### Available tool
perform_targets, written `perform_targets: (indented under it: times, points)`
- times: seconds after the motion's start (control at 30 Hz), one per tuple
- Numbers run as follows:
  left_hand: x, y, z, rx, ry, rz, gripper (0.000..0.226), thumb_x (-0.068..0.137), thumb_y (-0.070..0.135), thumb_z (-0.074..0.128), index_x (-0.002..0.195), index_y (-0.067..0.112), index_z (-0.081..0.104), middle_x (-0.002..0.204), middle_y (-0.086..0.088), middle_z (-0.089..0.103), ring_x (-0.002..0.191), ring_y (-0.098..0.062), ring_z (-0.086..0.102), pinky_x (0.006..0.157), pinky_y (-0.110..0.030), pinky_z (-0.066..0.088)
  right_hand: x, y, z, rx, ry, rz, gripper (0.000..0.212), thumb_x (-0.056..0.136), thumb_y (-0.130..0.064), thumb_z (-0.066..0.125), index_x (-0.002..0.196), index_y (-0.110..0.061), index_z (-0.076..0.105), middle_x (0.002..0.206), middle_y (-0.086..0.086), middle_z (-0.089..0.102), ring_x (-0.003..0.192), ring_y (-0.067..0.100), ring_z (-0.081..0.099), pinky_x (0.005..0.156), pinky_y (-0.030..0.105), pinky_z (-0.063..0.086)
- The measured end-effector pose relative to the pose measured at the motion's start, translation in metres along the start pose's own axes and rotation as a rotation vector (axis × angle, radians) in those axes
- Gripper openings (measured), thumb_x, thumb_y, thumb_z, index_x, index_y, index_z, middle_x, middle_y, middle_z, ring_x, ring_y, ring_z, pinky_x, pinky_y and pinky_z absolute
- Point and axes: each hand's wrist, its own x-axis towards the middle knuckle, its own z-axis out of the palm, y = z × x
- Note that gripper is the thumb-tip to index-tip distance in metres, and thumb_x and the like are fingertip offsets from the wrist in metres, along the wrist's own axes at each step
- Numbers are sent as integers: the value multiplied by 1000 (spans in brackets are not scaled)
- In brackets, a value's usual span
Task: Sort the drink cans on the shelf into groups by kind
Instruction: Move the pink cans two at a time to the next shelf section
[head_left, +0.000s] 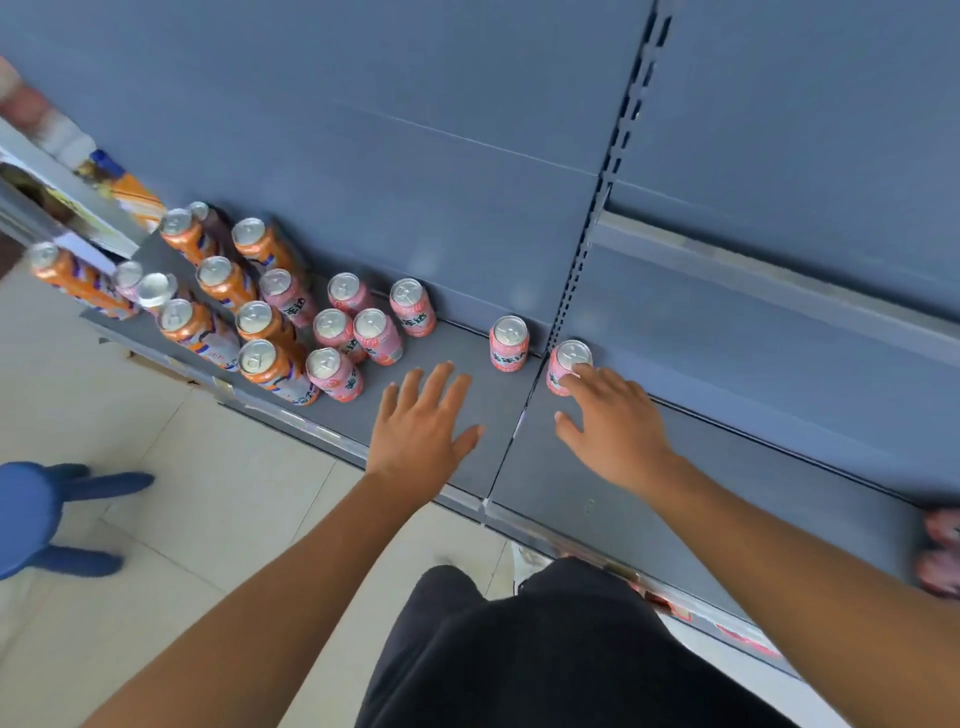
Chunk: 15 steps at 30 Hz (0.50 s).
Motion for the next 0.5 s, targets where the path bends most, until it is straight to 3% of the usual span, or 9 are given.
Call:
perform_targets:
  times: [0.13,0.27,0.5]
  points:
    - [39,-15,11,19,-103,99,61,94,51,56,144,21,39,155,-5,36,140,-37,33,114,-52,29,7,-2,7,36,-14,134,44,88,-37,61,127,-16,60,140,5,56,124,31,51,100,43,41]
    - [73,-32,25,37,-179,238,65,96,54,50,149,21,32,159,-3,29,142,-34,28,116,-49,23,15,-10,17,52,-50,284,48,94,-42,52,138,-21,51,150,-1,45,134,26,42,106,39,35]
    - [123,-50,51,38,-257,384,69,92,50,59,146,15,37,148,-8,42,132,-39,40,108,-51,33,30,-28,43,229,-86,549,53,97,-41,49,143,-18,40,148,2,43,132,26,41,106,38,34]
